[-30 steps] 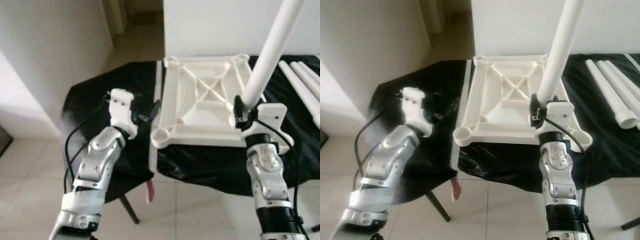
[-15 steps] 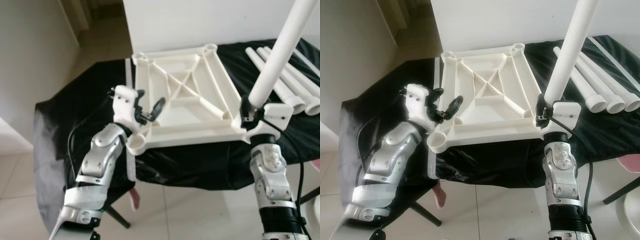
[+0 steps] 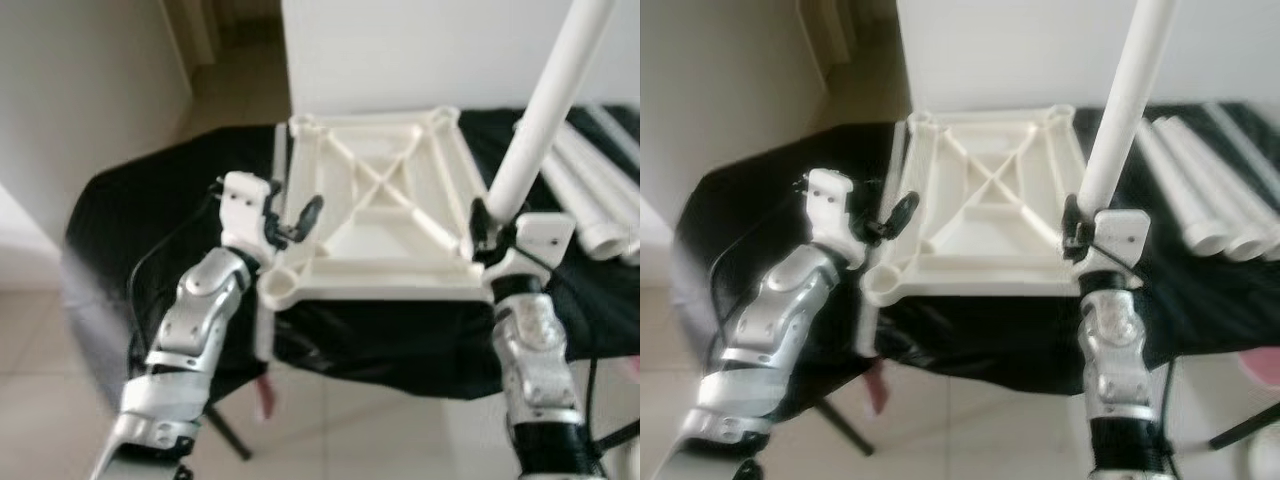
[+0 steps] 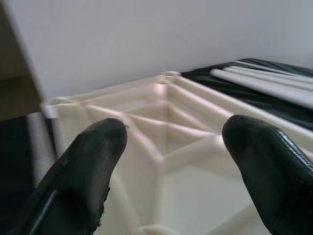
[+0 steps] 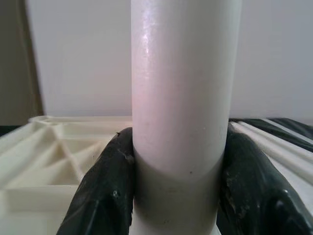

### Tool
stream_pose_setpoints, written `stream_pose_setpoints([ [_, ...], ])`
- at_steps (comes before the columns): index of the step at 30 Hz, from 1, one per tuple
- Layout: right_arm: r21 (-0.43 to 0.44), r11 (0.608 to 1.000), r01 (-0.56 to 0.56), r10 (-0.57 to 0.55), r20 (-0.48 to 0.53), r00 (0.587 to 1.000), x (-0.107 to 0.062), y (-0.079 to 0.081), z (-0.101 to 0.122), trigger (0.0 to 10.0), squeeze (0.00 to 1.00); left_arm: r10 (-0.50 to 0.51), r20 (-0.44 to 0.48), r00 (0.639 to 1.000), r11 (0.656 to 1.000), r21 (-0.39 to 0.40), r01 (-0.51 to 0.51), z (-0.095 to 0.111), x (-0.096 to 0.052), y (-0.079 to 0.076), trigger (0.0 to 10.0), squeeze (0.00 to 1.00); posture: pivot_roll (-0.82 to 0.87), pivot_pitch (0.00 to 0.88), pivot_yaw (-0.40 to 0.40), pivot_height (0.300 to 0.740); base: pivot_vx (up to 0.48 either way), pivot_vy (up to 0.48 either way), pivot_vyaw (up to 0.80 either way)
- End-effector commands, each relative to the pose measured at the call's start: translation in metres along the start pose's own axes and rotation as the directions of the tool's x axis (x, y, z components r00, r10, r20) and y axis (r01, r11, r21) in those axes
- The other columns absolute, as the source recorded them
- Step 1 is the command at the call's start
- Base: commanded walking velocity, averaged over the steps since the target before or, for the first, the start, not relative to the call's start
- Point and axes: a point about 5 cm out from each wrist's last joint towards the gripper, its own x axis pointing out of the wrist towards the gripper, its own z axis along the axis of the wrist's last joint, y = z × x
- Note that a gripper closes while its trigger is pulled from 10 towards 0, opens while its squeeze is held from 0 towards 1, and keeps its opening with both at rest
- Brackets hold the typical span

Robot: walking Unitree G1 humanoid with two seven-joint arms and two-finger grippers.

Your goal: Building children table

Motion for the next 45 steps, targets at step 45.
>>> stream_pose_setpoints([
  [45,0.106,0.97,-0.218,0.227,-0.084,0.97,0.006,0.036,-0.025,10.0,0.0,-0.234,-0.285,0.93,0.968,0.017,0.249,-0.042,-0.008,-0.028,10.0,0.0,-0.07,0.0,0.083,0.74,0.0,-0.03,0.0],
])
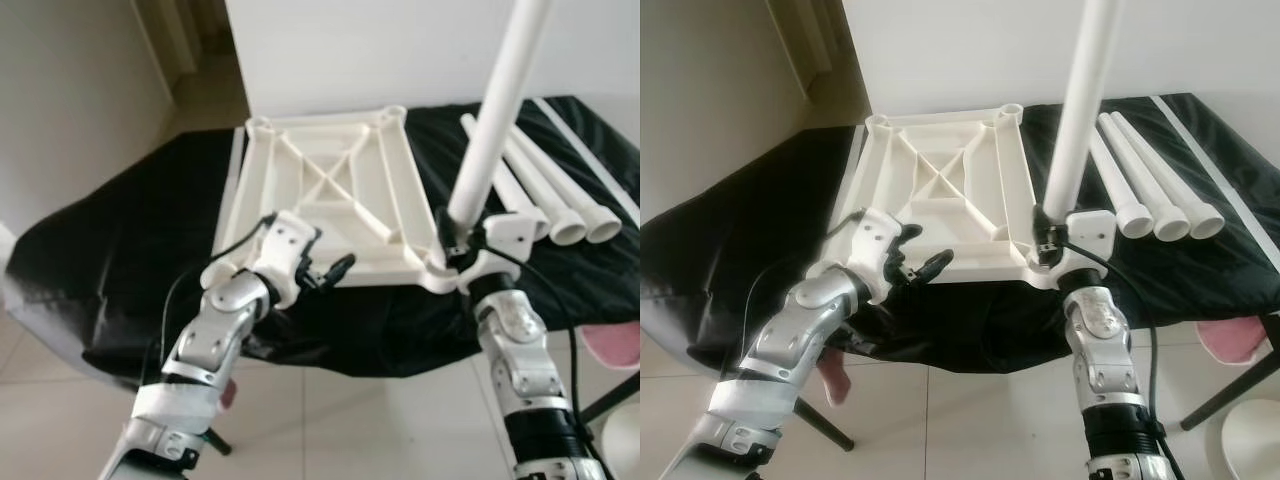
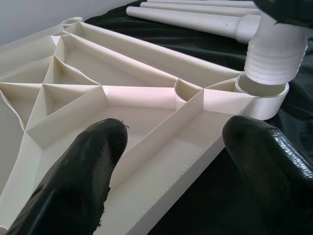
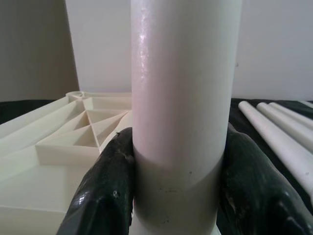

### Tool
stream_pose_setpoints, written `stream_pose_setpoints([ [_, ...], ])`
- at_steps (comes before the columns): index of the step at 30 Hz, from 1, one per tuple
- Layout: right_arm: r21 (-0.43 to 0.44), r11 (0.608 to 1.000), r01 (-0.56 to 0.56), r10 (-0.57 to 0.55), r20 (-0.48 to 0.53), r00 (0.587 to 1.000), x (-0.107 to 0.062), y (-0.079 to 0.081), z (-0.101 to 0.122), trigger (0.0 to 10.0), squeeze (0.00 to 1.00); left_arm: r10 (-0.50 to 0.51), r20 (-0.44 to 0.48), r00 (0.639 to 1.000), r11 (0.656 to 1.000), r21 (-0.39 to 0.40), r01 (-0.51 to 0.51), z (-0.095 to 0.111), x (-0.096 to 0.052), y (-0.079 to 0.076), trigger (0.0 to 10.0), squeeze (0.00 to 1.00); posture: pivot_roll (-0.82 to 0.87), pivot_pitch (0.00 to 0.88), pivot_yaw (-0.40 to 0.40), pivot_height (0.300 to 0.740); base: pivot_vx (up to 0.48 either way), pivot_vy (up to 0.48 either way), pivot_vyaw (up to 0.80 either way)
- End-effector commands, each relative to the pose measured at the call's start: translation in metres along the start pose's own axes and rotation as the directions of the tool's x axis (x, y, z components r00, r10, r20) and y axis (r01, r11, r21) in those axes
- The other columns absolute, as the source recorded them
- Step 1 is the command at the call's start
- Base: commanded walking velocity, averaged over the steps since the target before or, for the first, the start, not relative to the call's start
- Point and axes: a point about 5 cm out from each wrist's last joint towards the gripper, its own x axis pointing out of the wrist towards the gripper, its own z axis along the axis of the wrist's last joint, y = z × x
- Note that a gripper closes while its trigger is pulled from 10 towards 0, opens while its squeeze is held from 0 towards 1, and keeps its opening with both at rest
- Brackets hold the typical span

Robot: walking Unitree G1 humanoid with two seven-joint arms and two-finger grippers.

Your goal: Building children table

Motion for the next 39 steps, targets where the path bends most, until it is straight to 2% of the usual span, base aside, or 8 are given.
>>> stream_pose_setpoints([
  [1,0.034,0.999,-0.007,0.007,0.008,1.0,0.006,0.004,-0.002,10.0,0.0,-0.028,-0.025,0.999,1.0,-0.013,0.027,-0.003,0.0,-0.002,10.0,0.0,-0.07,0.0,0.081,0.74,0.0,0.0,0.0],
  [10,0.091,0.996,-0.006,0.011,-0.059,0.998,0.011,0.007,-0.024,10.0,0.0,-0.164,-0.016,0.986,0.984,-0.074,0.163,0.001,-0.003,-0.014,10.0,0.0,-0.06,0.0,0.079,0.74,0.0,0.0,0.0],
  [17,0.113,0.994,0.005,0.005,-0.088,0.996,0.009,0.004,-0.032,10.0,0.0,-0.32,0.038,0.947,0.931,-0.174,0.321,0.005,-0.011,-0.036,10.0,0.0,-0.04,0.0,0.059,0.74,0.0,0.0,0.0],
  [20,0.109,0.994,0.007,0.003,-0.091,0.996,0.007,0.003,-0.033,10.0,0.06,-0.318,0.028,0.948,0.927,-0.199,0.317,0.003,-0.011,-0.038,10.0,0.0,-0.04,0.0,0.056,0.74,0.0,0.0,0.0],
  [21,0.109,0.994,0.008,0.002,-0.09,0.996,0.005,0.002,-0.033,10.0,0.21,-0.306,0.021,0.952,0.928,-0.218,0.303,0.001,-0.01,-0.039,10.0,0.0,-0.04,0.0,0.055,0.74,0.0,0.0,0.0],
  [27,0.093,0.995,0.037,-0.028,-0.093,0.995,-0.001,-0.002,-0.035,10.0,0.15,-0.197,0.002,0.98,0.945,-0.264,0.191,-0.006,-0.003,-0.037,10.0,0.0,-0.05,0.0,0.053,0.74,0.0,0.0,0.0],
  [29,0.071,0.995,0.07,-0.064,-0.085,0.994,-0.006,-0.004,-0.038,10.0,0.0,-0.107,-0.013,0.994,0.954,-0.282,0.1,-0.009,0.004,-0.035,10.0,0.0,-0.05,0.0,0.052,0.74,0.0,0.0,0.0],
  [39,0.033,0.996,0.089,-0.085,-0.094,0.992,-0.017,-0.01,-0.049,10.0,0.0,-0.081,-0.015,0.997,0.978,-0.195,0.076,-0.005,0.001,-0.035,10.0,0.0,-0.06,0.0,0.059,0.74,0.0,0.0,0.0],
])
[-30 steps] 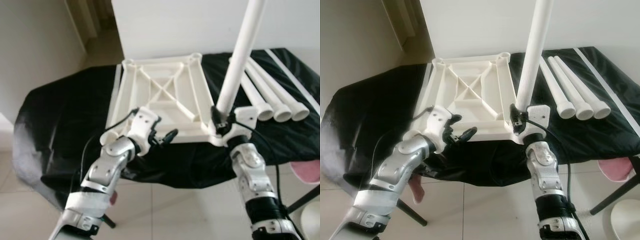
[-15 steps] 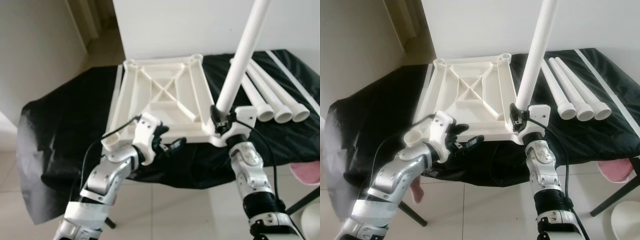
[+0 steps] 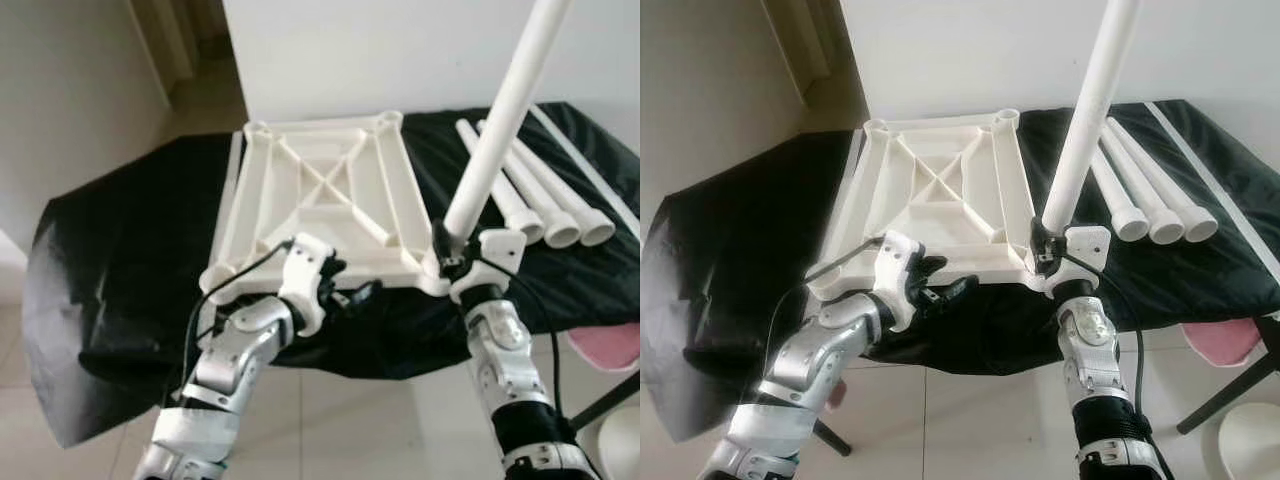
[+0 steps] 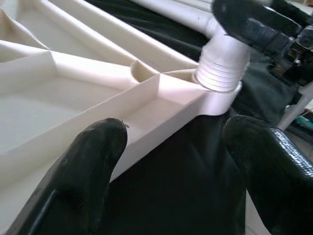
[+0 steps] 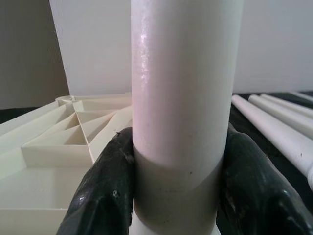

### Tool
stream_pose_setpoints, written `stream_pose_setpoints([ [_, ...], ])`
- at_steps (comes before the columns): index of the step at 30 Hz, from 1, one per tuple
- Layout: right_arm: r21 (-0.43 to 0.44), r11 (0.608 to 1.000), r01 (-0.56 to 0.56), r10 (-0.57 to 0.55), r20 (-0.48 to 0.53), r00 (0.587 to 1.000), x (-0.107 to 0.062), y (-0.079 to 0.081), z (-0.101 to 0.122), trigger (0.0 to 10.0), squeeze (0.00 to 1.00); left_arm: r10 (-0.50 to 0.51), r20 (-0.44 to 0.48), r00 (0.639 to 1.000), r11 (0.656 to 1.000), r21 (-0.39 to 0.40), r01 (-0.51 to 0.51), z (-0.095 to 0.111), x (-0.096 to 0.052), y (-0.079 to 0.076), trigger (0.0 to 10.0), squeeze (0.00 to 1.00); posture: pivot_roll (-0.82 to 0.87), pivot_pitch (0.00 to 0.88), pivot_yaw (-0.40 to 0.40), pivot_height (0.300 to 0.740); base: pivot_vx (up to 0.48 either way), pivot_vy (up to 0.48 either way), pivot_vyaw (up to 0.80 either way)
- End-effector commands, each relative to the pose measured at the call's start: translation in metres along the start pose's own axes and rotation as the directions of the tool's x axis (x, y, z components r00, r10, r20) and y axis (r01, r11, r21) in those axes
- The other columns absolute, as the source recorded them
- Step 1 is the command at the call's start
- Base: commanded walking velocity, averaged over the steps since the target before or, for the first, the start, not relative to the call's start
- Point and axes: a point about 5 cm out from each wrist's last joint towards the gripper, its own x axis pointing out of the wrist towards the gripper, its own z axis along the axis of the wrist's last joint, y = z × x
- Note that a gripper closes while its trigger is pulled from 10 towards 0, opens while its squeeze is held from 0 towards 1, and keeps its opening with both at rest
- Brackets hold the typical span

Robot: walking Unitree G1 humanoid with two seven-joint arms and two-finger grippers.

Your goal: Building children table

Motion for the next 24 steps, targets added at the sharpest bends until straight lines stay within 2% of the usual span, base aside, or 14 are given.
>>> stream_pose_setpoints([
  [1,-0.006,1.0,0.013,-0.014,-0.093,0.996,-0.011,-0.004,-0.018,10.0,0.0,-0.003,0.0,1.0,1.0,0.013,0.003,0.0,0.0,-0.001,10.0,0.0,-0.06,0.0,0.059,0.74,0.0,0.0,0.0],
  [4,-0.019,1.0,-0.002,0.0,-0.09,0.996,-0.013,-0.005,-0.019,10.0,0.0,-0.022,-0.003,1.0,1.0,-0.003,0.022,0.001,-0.001,-0.003,10.0,0.0,-0.06,0.0,0.065,0.74,0.0,0.0,0.0],
  [8,-0.087,0.989,-0.12,0.115,-0.064,0.991,-0.019,0.0,-0.019,10.0,0.0,-0.109,-0.008,0.994,0.993,-0.051,0.109,-0.001,-0.002,-0.009,10.0,0.0,-0.06,0.0,0.073,0.74,0.0,0.0,0.0],
  [11,-0.095,0.984,-0.148,0.143,-0.062,0.988,-0.021,0.002,-0.02,10.0,0.0,-0.138,-0.009,0.99,0.989,-0.063,0.137,-0.001,-0.003,-0.01,10.0,0.0,-0.06,0.0,0.074,0.74,0.0,0.0,0.0],
  [14,-0.091,0.984,-0.155,0.15,-0.066,0.987,-0.022,0.002,-0.021,10.0,0.0,-0.149,-0.006,0.989,0.987,-0.056,0.148,-0.001,-0.004,-0.011,10.0,0.0,-0.06,0.0,0.074,0.74,0.0,0.0,0.0],
  [16,-0.094,0.977,-0.191,0.184,-0.078,0.98,-0.027,0.003,-0.025,10.0,0.0,-0.188,-0.024,0.982,0.982,-0.017,0.188,-0.002,-0.007,-0.015,10.0,0.0,-0.06,0.0,0.077,0.74,0.0,0.0,0.0],
  [19,-0.071,0.975,-0.21,0.201,-0.113,0.973,-0.03,0.002,-0.032,10.0,0.0,-0.214,-0.042,0.976,0.977,-0.001,0.214,-0.004,-0.008,-0.019,10.0,0.0,-0.06,0.0,0.077,0.74,0.0,0.0,0.0],
  [24,-0.028,0.983,-0.181,0.176,-0.136,0.975,-0.029,0.0,-0.036,10.0,0.0,-0.212,-0.042,0.976,0.977,0.0,0.212,-0.002,-0.007,-0.019,10.0,0.0,-0.06,0.0,0.077,0.74,0.0,0.0,0.0],
])
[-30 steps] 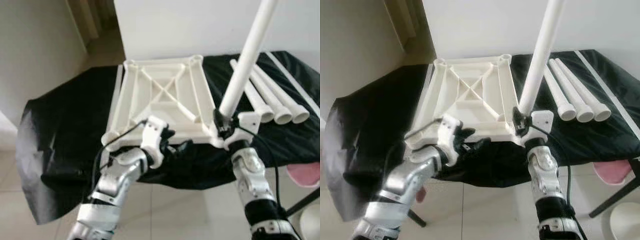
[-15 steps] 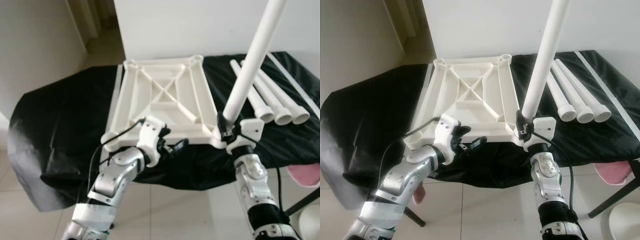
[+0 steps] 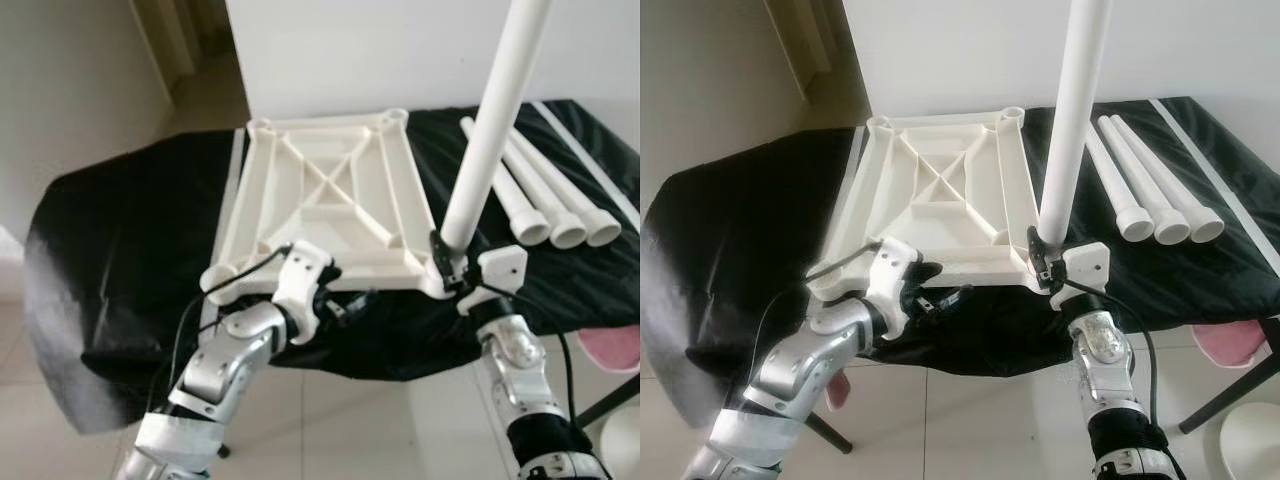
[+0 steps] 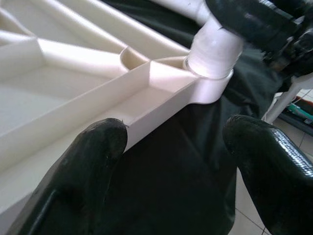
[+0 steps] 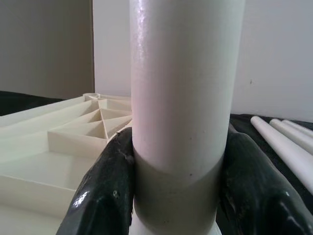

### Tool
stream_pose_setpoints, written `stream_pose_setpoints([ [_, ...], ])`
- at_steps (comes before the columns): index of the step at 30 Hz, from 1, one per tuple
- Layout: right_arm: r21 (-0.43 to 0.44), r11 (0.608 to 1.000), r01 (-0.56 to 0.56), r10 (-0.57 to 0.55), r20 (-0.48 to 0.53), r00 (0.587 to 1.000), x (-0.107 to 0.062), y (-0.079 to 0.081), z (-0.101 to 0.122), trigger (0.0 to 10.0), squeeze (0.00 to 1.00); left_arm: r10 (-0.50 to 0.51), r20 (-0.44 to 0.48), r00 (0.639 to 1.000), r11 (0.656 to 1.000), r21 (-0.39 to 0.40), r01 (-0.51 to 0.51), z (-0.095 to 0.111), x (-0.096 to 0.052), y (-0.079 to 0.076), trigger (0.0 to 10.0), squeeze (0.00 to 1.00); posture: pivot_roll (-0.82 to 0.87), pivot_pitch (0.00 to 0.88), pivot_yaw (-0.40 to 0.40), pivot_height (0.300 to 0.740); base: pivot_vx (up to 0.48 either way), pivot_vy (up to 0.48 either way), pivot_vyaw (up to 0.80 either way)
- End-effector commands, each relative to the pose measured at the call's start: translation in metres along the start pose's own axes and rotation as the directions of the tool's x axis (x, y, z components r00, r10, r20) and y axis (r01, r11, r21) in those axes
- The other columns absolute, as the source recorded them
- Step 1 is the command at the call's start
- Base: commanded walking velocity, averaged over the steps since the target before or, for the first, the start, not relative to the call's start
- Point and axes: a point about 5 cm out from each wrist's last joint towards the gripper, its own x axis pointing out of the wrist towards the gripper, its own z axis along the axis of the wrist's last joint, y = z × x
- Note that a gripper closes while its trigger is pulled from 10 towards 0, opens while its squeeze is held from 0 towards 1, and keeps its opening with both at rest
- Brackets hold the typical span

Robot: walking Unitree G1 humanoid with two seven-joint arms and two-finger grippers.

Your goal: Building children table

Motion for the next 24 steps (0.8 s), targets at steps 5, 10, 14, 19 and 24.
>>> stream_pose_setpoints([
  [5,0.144,0.987,0.074,-0.04,-0.228,0.973,-0.016,0.003,-0.037,10.0,0.0,-0.158,-0.006,0.987,0.987,0.005,0.158,0.003,-0.003,-0.008,10.0,0.0,-0.06,0.0,0.073,0.74,0.0,0.0,0.0],
  [10,0.151,0.986,0.074,-0.038,-0.228,0.973,-0.015,0.004,-0.038,10.0,0.0,-0.158,-0.008,0.987,0.987,0.005,0.158,0.003,-0.003,-0.009,10.0,0.0,-0.06,0.0,0.073,0.74,0.0,0.0,0.0],
  [14,0.158,0.985,0.066,-0.028,-0.234,0.972,-0.015,0.006,-0.039,10.0,0.0,-0.155,-0.011,0.988,0.988,0.004,0.155,0.003,-0.004,-0.008,10.0,0.0,-0.05,0.0,0.071,0.74,0.0,0.0,0.0],
  [19,0.15,0.984,0.101,-0.062,-0.243,0.968,-0.017,0.005,-0.04,10.0,0.0,-0.149,-0.01,0.989,0.989,0.002,0.149,0.003,-0.004,-0.008,10.0,0.0,-0.05,0.0,0.066,0.74,0.0,0.0,0.0],
  [24,0.121,0.978,0.168,-0.135,-0.24,0.961,-0.016,0.002,-0.038,10.0,0.0,-0.148,-0.009,0.989,0.989,-0.001,0.148,0.004,-0.004,-0.008,10.0,0.0,-0.05,0.0,0.066,0.74,0.0,0.0,0.0],
])
